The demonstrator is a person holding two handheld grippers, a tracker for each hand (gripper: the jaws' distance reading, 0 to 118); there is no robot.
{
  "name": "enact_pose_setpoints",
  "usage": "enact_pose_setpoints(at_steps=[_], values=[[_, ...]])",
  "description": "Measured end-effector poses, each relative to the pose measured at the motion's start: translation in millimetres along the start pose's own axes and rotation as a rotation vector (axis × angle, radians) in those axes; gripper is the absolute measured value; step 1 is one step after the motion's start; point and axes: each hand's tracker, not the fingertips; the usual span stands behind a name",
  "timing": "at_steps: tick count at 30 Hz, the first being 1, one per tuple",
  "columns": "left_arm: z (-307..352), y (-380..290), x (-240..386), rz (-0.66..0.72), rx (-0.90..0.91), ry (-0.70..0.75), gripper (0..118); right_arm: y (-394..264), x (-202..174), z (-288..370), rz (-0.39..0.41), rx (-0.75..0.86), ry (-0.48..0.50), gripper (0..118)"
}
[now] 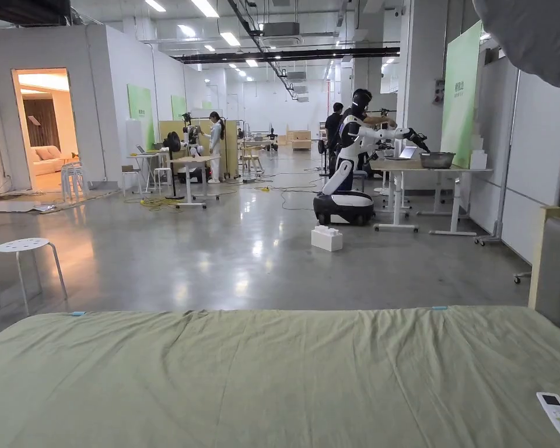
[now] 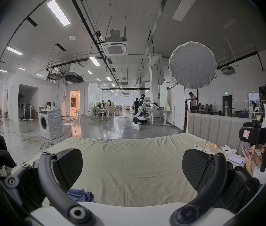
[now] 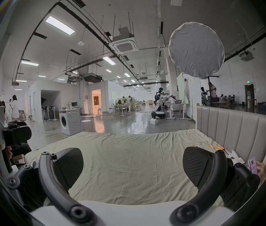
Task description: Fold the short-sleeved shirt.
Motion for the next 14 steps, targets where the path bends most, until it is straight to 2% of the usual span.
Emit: enact_pose_setpoints(at_steps=[14], values=[[1.0, 0.8, 1.9, -0.006, -0.006, -0.009, 118, 1.1, -9.5, -2.8, 0.098, 0.004, -0.018, 118]])
